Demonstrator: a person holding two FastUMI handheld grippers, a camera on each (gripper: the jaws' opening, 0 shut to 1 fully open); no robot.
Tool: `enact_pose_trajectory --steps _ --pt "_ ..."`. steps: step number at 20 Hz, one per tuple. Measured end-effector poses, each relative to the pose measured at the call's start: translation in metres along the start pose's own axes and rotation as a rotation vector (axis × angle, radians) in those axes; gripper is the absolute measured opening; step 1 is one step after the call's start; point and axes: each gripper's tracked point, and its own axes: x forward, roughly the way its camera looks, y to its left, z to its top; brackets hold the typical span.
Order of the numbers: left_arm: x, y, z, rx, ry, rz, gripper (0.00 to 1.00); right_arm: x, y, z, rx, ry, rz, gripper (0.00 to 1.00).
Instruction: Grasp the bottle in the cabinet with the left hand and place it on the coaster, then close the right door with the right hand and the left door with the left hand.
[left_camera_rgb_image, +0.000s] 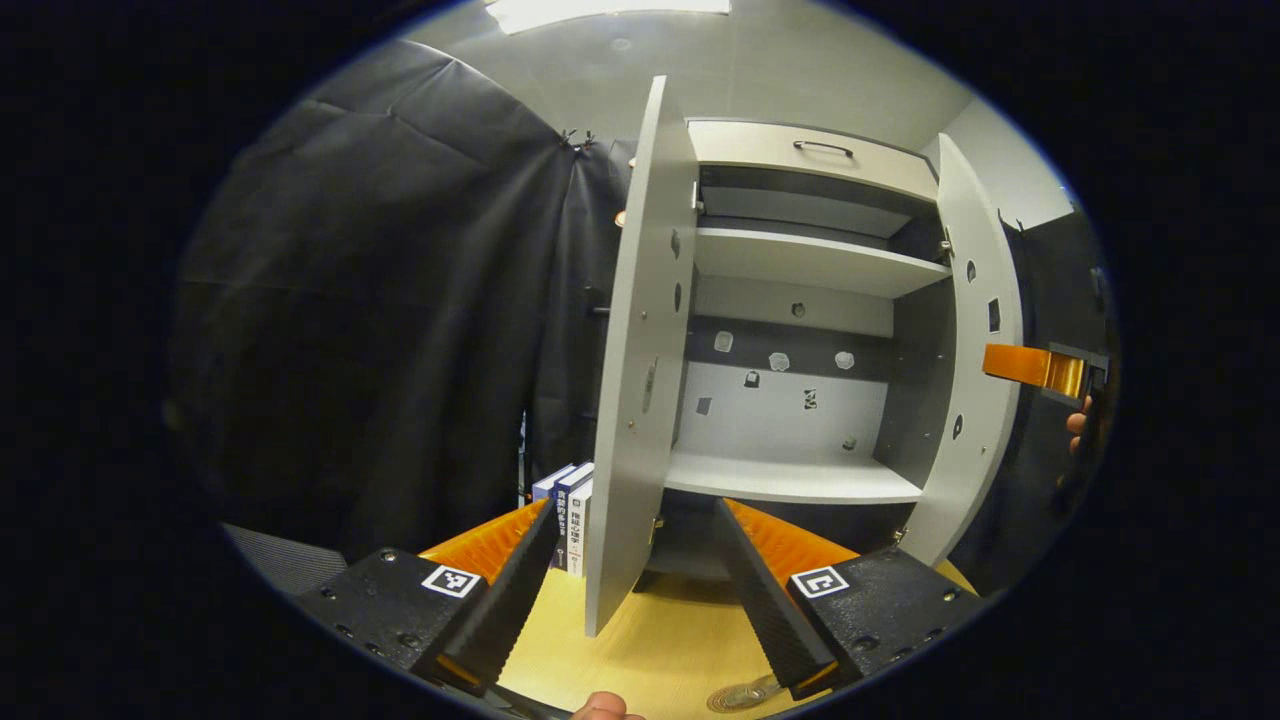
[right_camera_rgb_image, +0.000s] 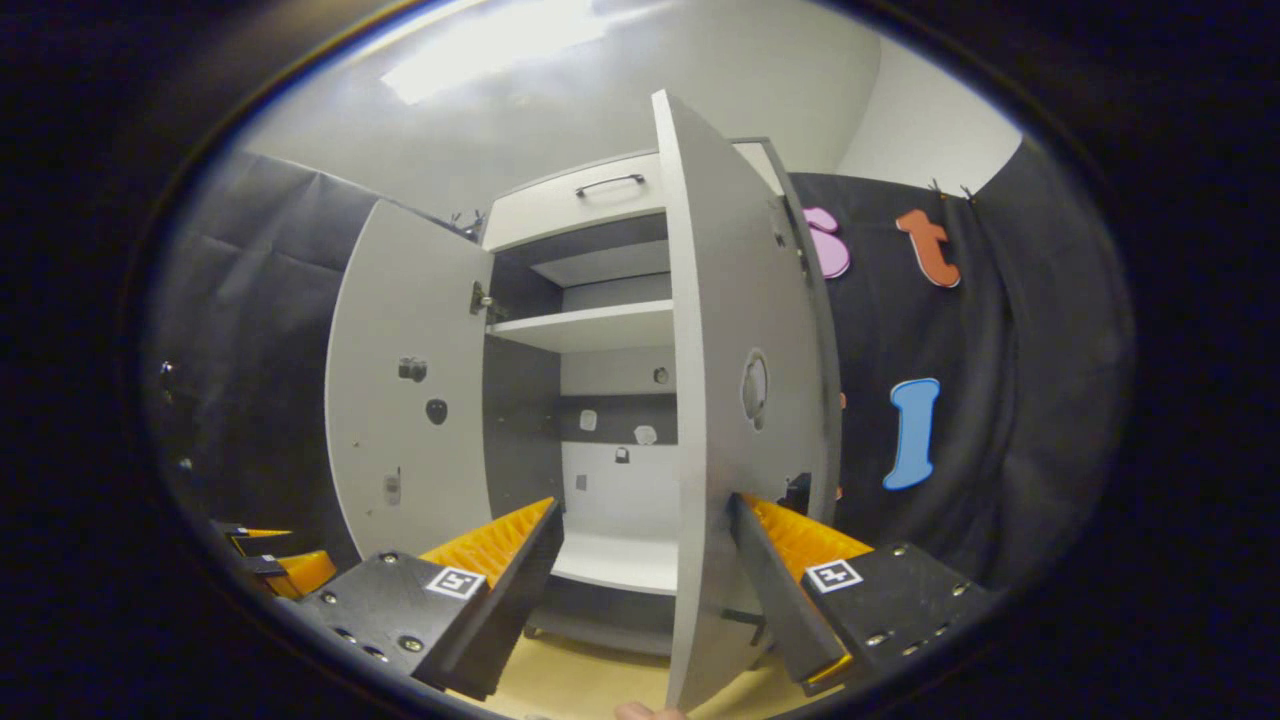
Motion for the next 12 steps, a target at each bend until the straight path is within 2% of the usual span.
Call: enact_pose_trajectory --steps 3,5,9,10,12 --pt "0.002 0.017 -0.001 0.004 0.005 0.023 0.97 0.012 0.048 -0.015 0.005 0.047 0.137 1.0" --pt "0.004 0.028 0.001 0.004 0.001 0.032 0.97 0.014 0.073 -0.026 0.016 0.08 0.189 1.0" --pt "0.009 0.046 0.007 -0.007 -0.013 0.04 0.97 0.015 0.103 -0.035 0.029 0.096 0.22 1.0" --pt "0.012 0.05 0.008 -0.008 -0.016 0.039 0.97 0.015 0.108 -0.035 0.035 0.096 0.225 0.97" --pt "0.021 0.058 0.009 -0.007 -0.022 0.047 0.97 0.017 0.113 -0.034 0.041 0.094 0.224 1.0"
